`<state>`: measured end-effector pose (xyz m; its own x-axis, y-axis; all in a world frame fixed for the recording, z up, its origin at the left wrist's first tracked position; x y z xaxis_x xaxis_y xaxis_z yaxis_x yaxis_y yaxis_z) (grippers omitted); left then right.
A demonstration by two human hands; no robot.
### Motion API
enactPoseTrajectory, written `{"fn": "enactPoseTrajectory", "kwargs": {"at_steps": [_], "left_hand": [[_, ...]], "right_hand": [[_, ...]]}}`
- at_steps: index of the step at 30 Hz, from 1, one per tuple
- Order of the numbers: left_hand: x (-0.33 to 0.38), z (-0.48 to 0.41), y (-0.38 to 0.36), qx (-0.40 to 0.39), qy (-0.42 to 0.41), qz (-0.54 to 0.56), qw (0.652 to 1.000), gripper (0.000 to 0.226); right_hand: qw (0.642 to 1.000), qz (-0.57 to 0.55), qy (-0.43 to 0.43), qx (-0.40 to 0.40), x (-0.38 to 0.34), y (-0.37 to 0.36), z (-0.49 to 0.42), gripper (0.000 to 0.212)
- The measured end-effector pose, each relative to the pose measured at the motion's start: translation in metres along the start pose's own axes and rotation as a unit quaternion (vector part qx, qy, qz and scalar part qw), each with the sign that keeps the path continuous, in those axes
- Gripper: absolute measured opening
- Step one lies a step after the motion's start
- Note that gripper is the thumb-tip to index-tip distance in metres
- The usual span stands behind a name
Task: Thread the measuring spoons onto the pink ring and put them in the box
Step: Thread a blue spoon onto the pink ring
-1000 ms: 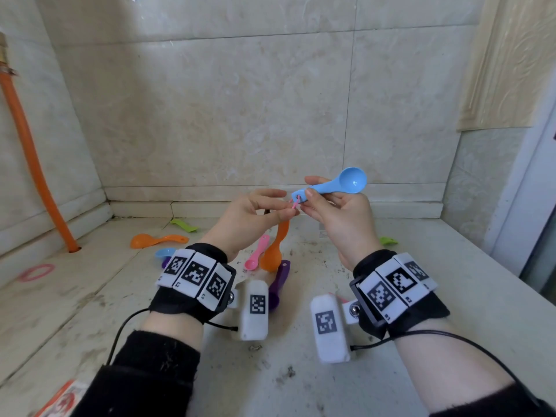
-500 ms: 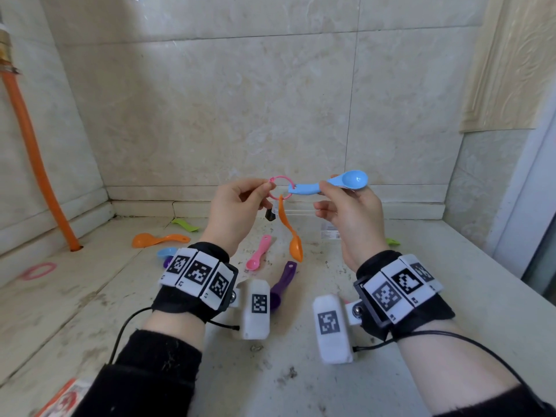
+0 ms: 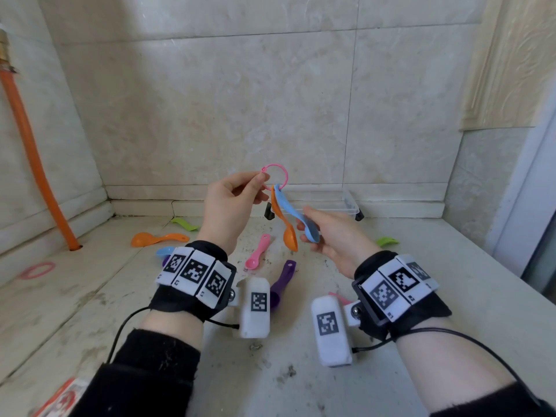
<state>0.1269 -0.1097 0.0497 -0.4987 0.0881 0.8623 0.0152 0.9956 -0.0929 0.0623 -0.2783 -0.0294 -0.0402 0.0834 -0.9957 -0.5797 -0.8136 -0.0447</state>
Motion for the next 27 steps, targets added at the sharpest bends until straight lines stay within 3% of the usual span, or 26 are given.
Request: {"fn": "enactPoseTrajectory", "kwargs": {"at_steps": [6, 10, 16, 20, 27], "left_hand": [[-0.002, 0.003, -0.009, -0.046, 0.01, 0.024, 0.999, 0.014], [-0.004, 0.0, -0.004, -0.029, 0.02, 0.036, 0.999, 0.013], [-0.007, -0.001, -0.006, -0.05, 0.029, 0.033, 0.998, 0.011], [-0.005, 0.005, -0.016, -0.095, 0.028, 0.023, 0.995, 0.011], [-0.005, 0.014, -0.025, -0.148, 0.05, 0.036, 0.987, 0.011]], "right_hand": [[0.998, 0.022, -0.017, -0.059, 0.007, -0.01, 0.002, 0.024], [0.997, 0.046, -0.011, -0.058, 0.009, -0.01, 0.002, 0.026], [0.995, -0.04, 0.096, -0.002, -0.022, 0.0, 0.002, 0.011], [0.982, -0.089, 0.163, 0.012, -0.038, 0.007, 0.007, 0.015], [0.976, -0.091, 0.196, 0.002, -0.044, 0.005, 0.01, 0.007]]}}
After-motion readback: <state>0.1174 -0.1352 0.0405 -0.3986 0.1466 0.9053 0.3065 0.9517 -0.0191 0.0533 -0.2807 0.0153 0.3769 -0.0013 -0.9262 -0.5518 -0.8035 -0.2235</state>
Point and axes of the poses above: each hand's wrist, its own z-axis away from the middle knuckle, its own y-axis out of the back of the hand, x = y × z, the point moved 9 cm from there along -z, towards the middle knuckle, and after that the axes turned 11 degrees about x, right-handed, at the moved point
